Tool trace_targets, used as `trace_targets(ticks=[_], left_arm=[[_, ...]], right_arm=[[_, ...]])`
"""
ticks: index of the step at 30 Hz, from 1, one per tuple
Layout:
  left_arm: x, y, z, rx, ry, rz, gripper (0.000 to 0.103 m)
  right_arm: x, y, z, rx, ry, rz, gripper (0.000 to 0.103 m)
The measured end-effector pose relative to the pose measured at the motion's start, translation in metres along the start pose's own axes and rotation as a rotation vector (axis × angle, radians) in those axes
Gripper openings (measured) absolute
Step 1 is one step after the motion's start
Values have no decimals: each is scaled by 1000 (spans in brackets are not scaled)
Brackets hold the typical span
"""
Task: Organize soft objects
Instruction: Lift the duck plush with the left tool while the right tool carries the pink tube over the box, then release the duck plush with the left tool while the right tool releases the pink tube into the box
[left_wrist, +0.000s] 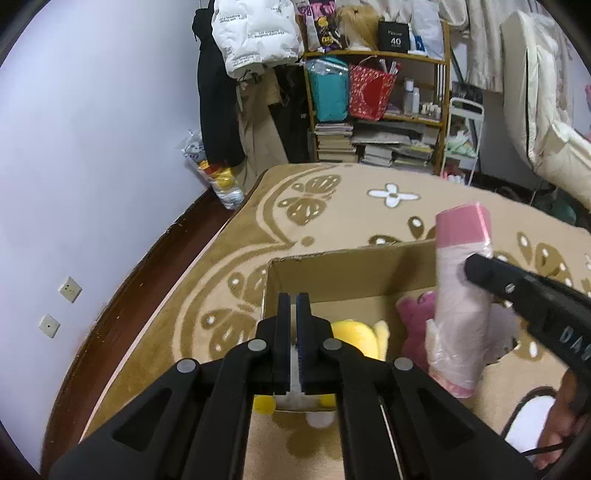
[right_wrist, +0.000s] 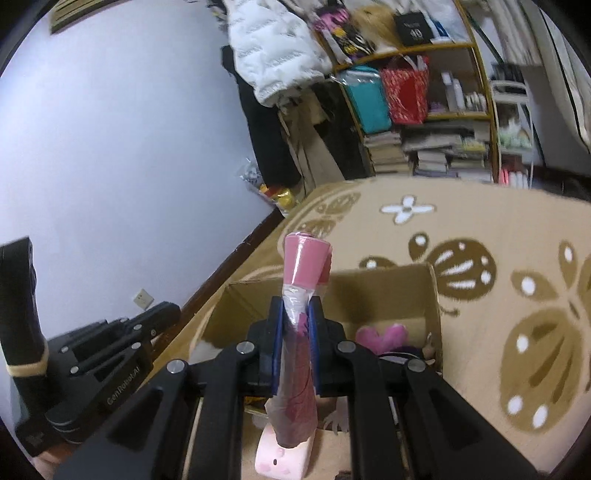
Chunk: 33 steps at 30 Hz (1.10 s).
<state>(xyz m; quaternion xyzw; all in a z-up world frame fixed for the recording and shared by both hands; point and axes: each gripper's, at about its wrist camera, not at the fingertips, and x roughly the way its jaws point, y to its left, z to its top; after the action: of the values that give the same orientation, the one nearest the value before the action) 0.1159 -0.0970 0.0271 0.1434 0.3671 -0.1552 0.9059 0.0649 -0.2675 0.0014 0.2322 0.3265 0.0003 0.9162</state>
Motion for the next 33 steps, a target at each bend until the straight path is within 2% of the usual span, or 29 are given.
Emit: trace_targets(ticks=[2, 6, 9, 12, 14, 15, 16, 18, 20, 22, 27, 30, 33], left_arm=[[2, 0, -2, -3, 3, 13, 6], [5, 6, -5, -36, -2, 25, 14], [6, 12, -7, -58, 9, 36, 18], [4, 16, -9, -64, 18, 43, 29], [1, 19, -12, -64, 18, 54, 33], [-1, 19, -12, -65, 18, 61, 38], [-3, 21, -13, -68, 18, 66, 48], [-9, 25, -15, -83, 6, 76, 56], [-13, 28, -16, -97, 0, 76, 59], [-16, 32, -17, -110, 0, 76, 75], [-26, 36, -22, -116, -18, 134, 100], [-32, 38, -24, -126, -37, 134, 102], [-35, 40, -25, -141, -30, 108, 102]], right_arm=[[2, -4, 1, 15, 15, 4, 16], [5, -11, 0, 32, 34, -48, 21], [5, -17, -2, 48, 50, -45, 23], [1, -17, -3, 45, 46, -57, 34], [-3, -15, -3, 37, 41, -57, 41], [-4, -14, -3, 35, 41, -55, 43], [-6, -13, -4, 29, 41, -57, 45], [-8, -11, -5, 19, 41, -67, 51], [-11, -10, -6, 13, 37, -71, 58], [-15, -9, -7, 8, 33, -71, 62], [-27, -5, -9, -11, 15, -91, 81], [-35, -3, -10, -21, -5, -103, 92], [-41, -1, -13, -40, -10, -117, 92]])
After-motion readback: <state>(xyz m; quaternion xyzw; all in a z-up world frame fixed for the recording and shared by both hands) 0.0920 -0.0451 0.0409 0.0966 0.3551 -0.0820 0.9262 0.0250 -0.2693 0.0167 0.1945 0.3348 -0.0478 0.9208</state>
